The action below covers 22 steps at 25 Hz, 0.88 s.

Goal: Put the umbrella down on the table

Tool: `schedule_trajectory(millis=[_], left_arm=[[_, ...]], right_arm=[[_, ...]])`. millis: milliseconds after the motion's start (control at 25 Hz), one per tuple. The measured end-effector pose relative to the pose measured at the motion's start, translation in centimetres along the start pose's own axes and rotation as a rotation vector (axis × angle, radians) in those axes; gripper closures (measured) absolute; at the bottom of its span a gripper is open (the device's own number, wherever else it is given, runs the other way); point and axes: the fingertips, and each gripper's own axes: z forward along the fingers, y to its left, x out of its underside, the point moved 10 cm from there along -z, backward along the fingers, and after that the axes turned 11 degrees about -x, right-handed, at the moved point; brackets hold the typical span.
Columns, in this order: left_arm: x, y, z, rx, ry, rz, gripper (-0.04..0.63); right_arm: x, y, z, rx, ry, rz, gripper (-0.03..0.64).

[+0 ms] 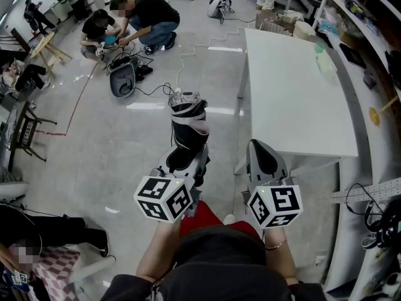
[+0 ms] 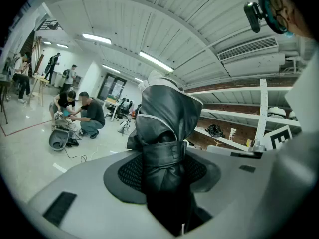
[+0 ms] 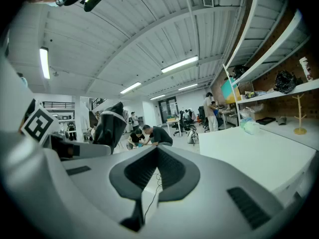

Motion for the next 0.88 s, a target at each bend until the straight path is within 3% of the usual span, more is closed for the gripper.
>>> schedule_trajectory(millis=[440, 880], left_arm=[[-2.6, 5.1, 3.5, 0.051, 0.015, 0.043, 0.402], [-5.0, 12.4, 6.4, 0.122, 0.051, 0.046, 0.402]], right_arm=[[0.6, 1.0, 6.6, -0.018, 0.025, 0.036, 0.598], [0.9, 1.0, 13.1, 0.145, -0.024, 0.129, 0.598]])
